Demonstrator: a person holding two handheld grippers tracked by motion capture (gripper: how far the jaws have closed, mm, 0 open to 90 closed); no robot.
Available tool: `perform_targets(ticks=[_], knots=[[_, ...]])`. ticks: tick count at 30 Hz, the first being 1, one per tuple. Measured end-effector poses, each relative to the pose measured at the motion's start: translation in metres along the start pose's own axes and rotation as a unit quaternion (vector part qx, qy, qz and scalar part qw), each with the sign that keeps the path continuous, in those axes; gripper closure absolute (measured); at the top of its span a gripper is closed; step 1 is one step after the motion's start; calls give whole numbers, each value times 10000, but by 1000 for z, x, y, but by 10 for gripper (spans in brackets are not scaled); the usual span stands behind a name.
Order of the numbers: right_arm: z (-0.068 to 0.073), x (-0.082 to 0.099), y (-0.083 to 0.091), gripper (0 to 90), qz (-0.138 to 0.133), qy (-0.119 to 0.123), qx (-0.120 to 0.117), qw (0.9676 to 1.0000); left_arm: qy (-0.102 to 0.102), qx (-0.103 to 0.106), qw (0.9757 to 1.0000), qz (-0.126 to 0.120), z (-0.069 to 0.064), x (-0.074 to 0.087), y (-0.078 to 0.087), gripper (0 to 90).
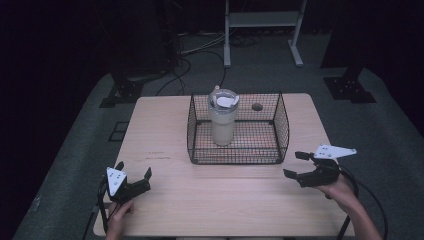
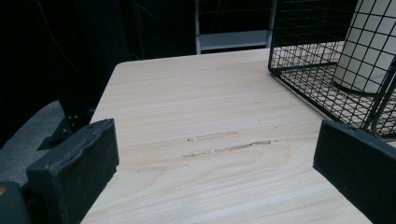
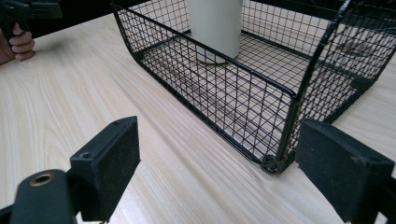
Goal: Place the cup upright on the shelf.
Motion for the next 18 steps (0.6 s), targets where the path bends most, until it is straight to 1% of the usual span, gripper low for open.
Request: perform_targets(ticks=[1, 5, 15, 18], knots=[[0, 1, 1, 132, -25, 7, 19, 10000, -2, -3, 10000, 0, 0, 0, 0, 0], [-1, 6, 4, 132, 18, 7, 67, 10000, -3, -1, 10000, 0, 0, 0, 0, 0], [0, 26, 6, 132, 28, -52, 155, 9999, 5, -1, 10000, -7, 0, 0, 0, 0], [3, 32, 5, 132, 33, -66, 131, 9999, 1, -5, 10000, -2, 0, 0, 0, 0]])
Point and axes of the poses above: each handheld gripper's, and its own axes: y roughly backward along the jaws, x roughly out of its underside, z roughly to its left, the point moved 9 cm from there along -y, roughly forward along the jaws, and after that the axes turned 12 degrees about -x, right-handed, at the moved point
